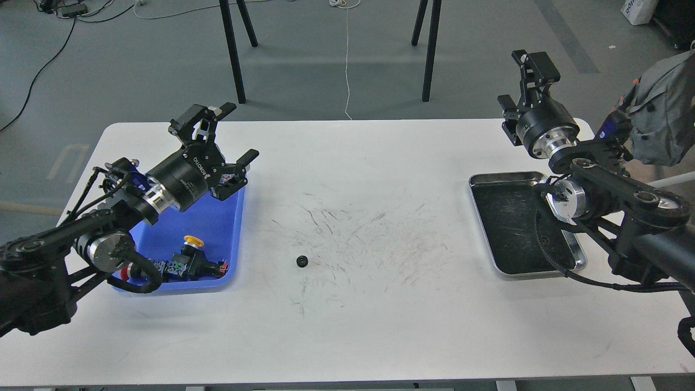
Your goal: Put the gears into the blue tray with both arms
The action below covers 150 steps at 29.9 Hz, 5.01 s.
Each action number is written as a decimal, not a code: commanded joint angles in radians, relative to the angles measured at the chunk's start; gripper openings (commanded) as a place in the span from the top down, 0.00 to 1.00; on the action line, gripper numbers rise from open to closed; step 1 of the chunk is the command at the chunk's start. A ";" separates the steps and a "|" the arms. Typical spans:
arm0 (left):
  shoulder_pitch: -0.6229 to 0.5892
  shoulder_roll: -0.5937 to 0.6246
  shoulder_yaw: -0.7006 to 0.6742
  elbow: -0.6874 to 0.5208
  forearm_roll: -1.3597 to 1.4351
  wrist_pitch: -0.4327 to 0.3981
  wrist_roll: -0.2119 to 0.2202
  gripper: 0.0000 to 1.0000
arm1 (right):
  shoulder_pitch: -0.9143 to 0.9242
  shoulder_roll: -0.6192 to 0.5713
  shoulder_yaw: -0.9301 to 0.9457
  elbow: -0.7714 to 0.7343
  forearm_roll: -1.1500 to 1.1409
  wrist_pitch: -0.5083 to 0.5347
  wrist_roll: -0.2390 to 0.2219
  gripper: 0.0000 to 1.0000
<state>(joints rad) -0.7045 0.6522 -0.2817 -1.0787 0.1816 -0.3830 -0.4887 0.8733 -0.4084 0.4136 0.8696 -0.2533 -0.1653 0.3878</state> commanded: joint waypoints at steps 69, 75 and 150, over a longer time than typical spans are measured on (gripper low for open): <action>-0.262 0.273 0.188 -0.544 1.438 0.164 0.000 0.00 | -0.191 -0.049 0.108 0.037 -0.003 -0.011 0.036 0.03; -0.263 0.159 0.225 -0.465 1.500 0.164 0.000 0.01 | -0.188 -0.047 0.109 0.035 -0.003 -0.014 0.036 0.03; -0.121 -0.215 0.256 0.082 1.928 0.340 0.000 0.62 | -0.183 -0.035 0.194 0.029 -0.011 -0.010 0.046 0.03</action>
<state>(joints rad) -0.8262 0.4364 -0.0274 -0.9977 2.1089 -0.0416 -0.4885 0.6903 -0.4442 0.6091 0.8990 -0.2639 -0.1748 0.4341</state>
